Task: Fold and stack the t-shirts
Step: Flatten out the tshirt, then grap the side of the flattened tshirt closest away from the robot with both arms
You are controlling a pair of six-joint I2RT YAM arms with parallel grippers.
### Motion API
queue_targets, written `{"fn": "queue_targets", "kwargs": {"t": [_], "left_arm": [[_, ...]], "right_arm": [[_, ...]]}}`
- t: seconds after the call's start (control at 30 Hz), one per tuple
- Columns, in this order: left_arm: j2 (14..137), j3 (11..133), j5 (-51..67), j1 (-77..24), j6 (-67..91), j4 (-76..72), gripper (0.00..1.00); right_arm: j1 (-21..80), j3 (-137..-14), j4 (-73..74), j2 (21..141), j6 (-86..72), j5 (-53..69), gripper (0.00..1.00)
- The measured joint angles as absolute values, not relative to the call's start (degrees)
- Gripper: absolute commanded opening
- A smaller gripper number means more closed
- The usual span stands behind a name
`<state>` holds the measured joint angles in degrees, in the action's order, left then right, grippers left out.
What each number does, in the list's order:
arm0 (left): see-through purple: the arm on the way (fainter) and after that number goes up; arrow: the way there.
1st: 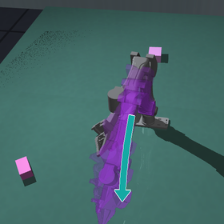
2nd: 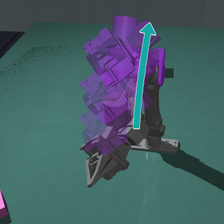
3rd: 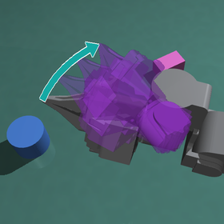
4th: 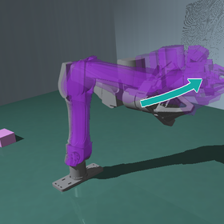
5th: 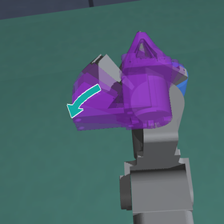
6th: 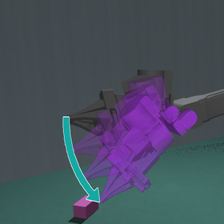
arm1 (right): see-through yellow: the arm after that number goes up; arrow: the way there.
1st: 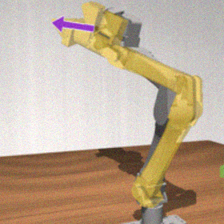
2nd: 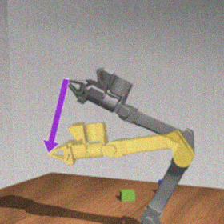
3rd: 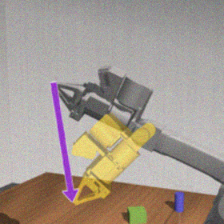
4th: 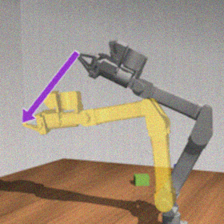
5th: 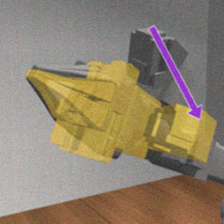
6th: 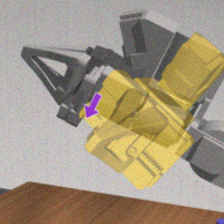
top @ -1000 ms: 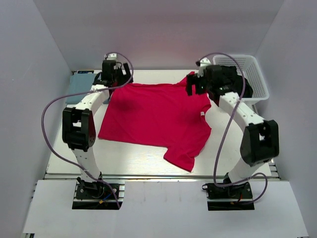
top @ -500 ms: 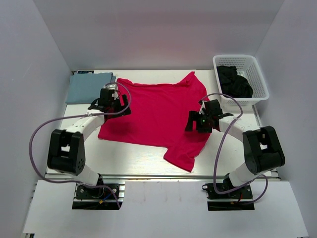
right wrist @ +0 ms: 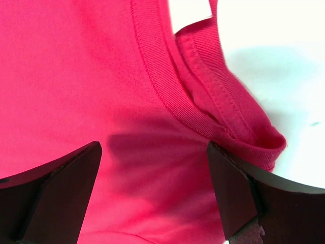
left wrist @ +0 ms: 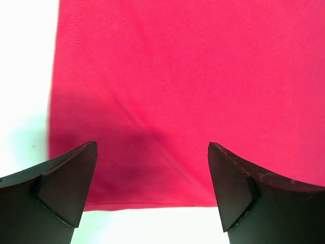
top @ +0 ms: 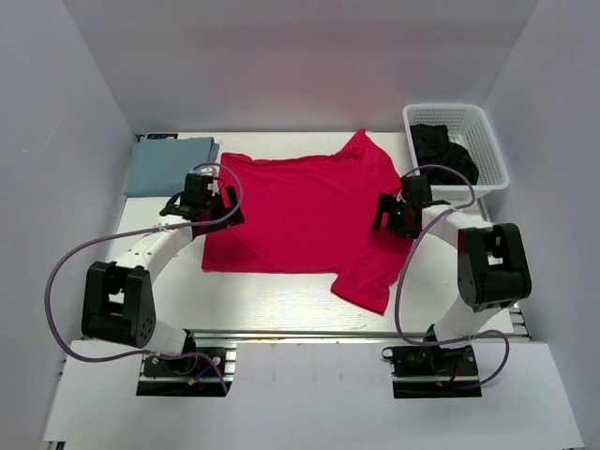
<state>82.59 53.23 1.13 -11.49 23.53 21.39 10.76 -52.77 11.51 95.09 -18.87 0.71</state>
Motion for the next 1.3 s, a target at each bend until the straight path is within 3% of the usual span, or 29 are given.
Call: {"fn": "queue_targets", "kwargs": {"t": [0.27, 0.47, 0.7, 0.9, 1.03, 1.07, 1.3], "left_arm": [[78.87, 52.58, -1.83, -11.31, 27.40, 26.41, 1.00], [75.46, 49.45, -8.88, -10.46, 35.14, 35.07, 1.00], [73.30, 41.01, -11.79, -8.19, 40.60, 38.72, 0.82], [78.67, 39.13, -8.67, -5.74, 41.47, 35.55, 0.54], [79.42, 39.11, -6.61, -4.97, 41.78, 33.78, 0.07], [79.48, 39.07, -5.89, -4.89, 41.78, 33.30, 0.00], [79.35, 38.98, -4.80, -4.86, 41.19, 32.67, 0.00]], "right_arm": [[8.67, -56.36, 12.14, 96.05, -13.87, 4.60, 0.90], [11.22, -53.65, 15.49, 80.42, -11.60, 10.33, 0.90], [13.69, -48.36, 21.76, 69.97, -12.01, 11.35, 0.90], [14.00, -45.10, 28.34, 67.85, -12.82, 8.69, 0.90], [14.00, -45.10, 30.81, 67.66, -13.52, 6.87, 0.90], [14.00, -45.10, 31.48, 67.48, -13.82, 6.50, 0.90], [15.42, -43.40, 37.58, 63.33, -20.71, 5.56, 0.90]]}}
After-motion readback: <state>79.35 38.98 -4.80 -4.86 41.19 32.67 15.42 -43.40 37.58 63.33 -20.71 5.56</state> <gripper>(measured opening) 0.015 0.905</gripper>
